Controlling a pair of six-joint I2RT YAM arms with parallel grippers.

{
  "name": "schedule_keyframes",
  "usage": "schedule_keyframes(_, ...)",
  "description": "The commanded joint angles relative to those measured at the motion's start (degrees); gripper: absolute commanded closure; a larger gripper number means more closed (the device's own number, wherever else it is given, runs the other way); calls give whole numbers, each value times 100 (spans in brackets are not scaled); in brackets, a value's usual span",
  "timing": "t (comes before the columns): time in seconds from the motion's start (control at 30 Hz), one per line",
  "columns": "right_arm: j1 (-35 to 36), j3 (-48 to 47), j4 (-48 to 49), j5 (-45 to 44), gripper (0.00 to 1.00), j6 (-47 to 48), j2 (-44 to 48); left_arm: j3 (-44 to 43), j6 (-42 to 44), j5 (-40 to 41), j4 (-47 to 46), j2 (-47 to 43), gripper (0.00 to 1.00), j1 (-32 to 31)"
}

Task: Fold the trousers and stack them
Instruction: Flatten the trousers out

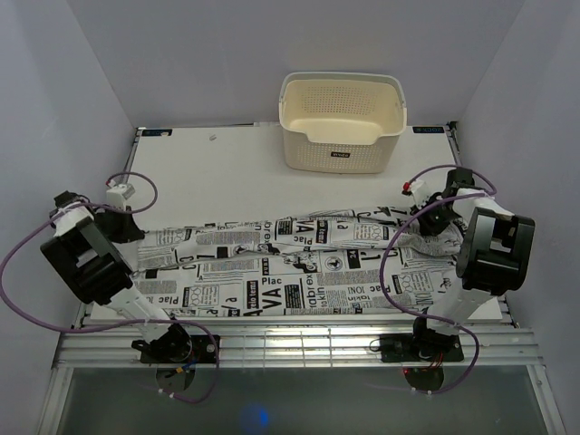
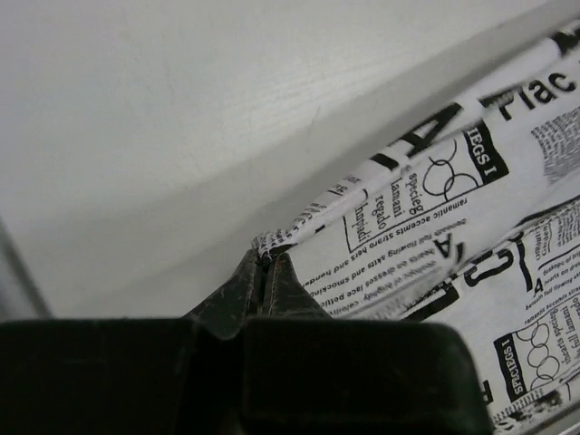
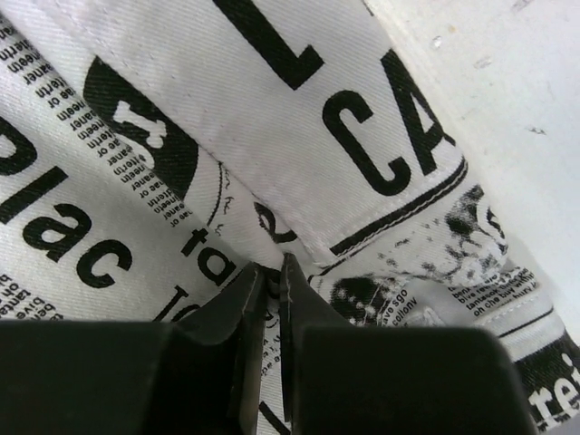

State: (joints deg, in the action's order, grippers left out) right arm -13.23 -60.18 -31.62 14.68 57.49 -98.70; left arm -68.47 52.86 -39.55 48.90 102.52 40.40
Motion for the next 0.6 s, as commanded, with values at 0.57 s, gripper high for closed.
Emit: schedule_keyframes(0.57,-856,191,112,632,92,332,1887,1046,-522,-2126,-2307,-3167,100,1145)
